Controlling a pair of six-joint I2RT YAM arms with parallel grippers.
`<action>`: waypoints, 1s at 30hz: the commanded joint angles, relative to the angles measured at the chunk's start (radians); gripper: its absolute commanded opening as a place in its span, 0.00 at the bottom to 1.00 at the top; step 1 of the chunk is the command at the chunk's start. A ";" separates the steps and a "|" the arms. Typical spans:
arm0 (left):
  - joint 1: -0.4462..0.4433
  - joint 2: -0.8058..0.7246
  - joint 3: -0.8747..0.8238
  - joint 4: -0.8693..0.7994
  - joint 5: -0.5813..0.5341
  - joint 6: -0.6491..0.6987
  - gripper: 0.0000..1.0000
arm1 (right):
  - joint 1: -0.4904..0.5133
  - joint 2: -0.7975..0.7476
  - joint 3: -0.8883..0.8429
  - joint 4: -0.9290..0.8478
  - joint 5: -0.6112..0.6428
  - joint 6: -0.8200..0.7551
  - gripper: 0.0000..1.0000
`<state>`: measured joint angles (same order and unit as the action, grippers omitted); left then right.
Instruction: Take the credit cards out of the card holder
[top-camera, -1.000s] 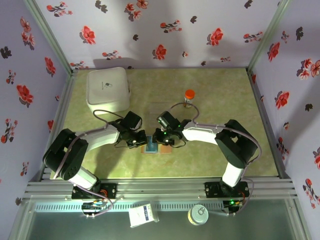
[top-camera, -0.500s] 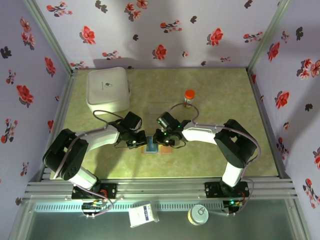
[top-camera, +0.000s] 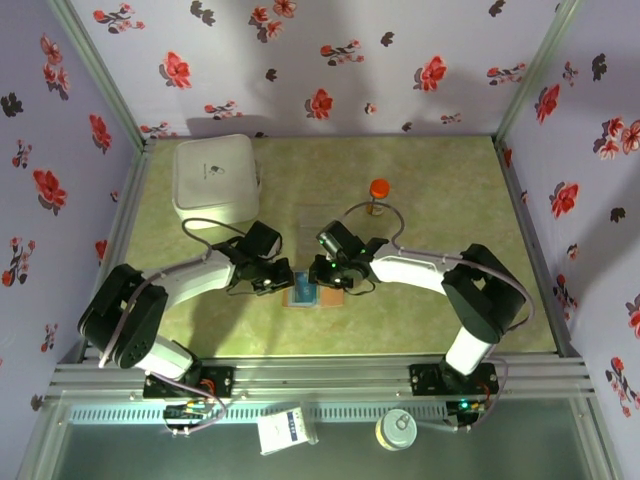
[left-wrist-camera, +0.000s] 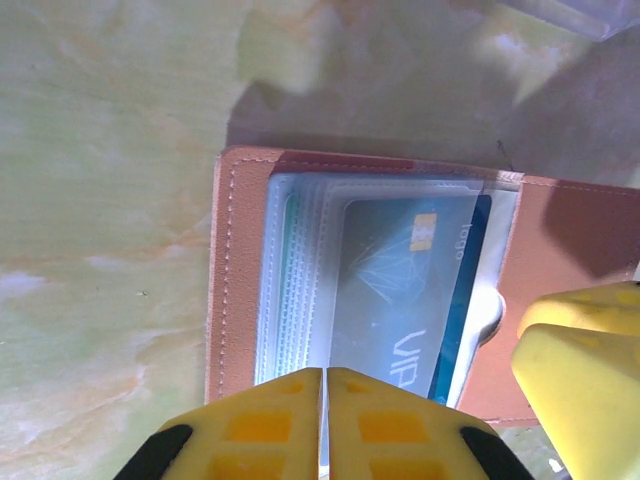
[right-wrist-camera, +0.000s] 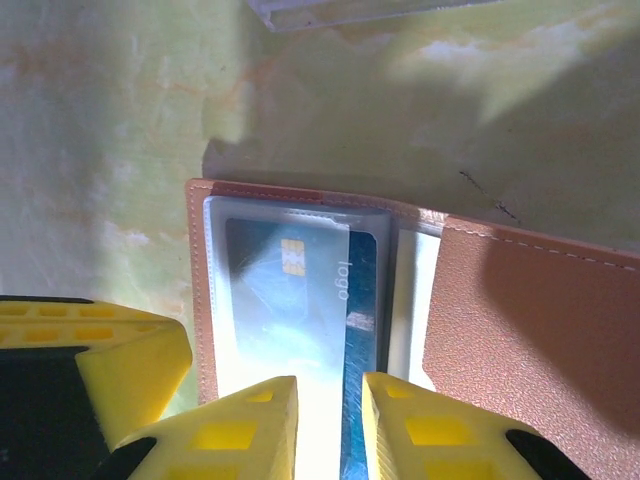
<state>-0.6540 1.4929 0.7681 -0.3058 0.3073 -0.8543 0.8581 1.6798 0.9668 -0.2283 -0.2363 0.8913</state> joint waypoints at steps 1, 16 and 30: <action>0.009 0.018 0.038 -0.004 0.021 -0.004 0.09 | 0.002 -0.017 -0.026 0.028 -0.010 0.003 0.24; 0.009 0.080 0.020 0.016 0.016 0.009 0.06 | -0.004 0.025 -0.043 0.127 -0.059 0.043 0.22; 0.011 0.081 -0.001 0.019 0.003 0.000 0.06 | -0.004 0.084 -0.045 0.121 -0.062 0.055 0.22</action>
<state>-0.6533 1.5681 0.7841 -0.2806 0.3176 -0.8543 0.8574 1.7439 0.9337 -0.1009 -0.2932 0.9287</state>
